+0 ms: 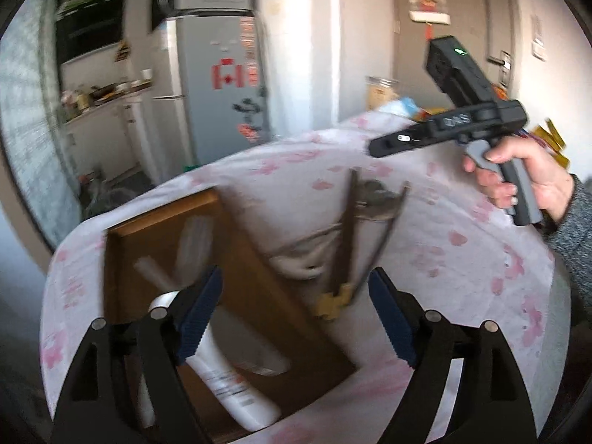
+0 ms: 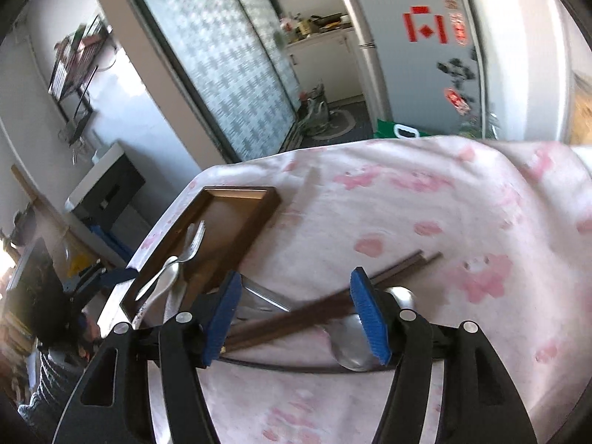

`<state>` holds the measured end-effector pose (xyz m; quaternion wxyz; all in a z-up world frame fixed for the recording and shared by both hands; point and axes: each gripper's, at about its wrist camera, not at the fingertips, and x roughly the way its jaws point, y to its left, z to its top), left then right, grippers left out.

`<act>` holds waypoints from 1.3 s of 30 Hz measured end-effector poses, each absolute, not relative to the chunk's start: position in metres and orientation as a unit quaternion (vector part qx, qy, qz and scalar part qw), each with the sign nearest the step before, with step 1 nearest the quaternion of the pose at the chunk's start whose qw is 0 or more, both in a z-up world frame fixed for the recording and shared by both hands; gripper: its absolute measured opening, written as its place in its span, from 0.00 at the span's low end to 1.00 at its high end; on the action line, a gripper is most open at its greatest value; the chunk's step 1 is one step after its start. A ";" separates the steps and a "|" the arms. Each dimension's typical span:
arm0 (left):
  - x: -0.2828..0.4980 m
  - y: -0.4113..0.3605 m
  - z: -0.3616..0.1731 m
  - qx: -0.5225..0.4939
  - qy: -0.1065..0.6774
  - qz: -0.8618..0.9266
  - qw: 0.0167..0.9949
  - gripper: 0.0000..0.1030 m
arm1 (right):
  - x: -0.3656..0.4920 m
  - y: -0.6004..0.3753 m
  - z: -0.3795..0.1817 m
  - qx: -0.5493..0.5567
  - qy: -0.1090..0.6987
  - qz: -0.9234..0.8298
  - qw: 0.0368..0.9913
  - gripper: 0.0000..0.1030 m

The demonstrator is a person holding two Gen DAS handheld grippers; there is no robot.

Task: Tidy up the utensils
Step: 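Grasp a single dark chopstick from the pile with the left gripper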

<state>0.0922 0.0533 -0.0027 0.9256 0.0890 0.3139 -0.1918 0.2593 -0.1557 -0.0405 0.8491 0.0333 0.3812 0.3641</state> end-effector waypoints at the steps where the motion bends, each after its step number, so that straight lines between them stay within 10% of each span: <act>1: 0.095 0.045 -0.005 0.096 0.317 -0.199 0.923 0.81 | 0.260 -0.159 -0.043 0.039 0.380 0.363 0.850 0.61; 14: 0.135 -0.021 -0.047 0.124 0.382 -0.225 0.888 0.80 | 0.265 -0.182 -0.063 0.056 0.369 0.365 0.853 0.61; 19: 0.143 -0.027 -0.048 0.106 0.392 -0.242 0.881 0.62 | 0.266 -0.190 -0.069 0.070 0.372 0.361 0.852 0.61; 35: 0.167 -0.056 -0.067 0.125 0.430 -0.256 0.857 0.67 | 0.273 -0.215 -0.071 0.111 0.390 0.353 0.843 0.61; 39: 0.160 -0.059 -0.065 0.131 0.430 -0.262 0.854 0.46 | 0.276 -0.228 -0.073 0.119 0.398 0.335 0.846 0.61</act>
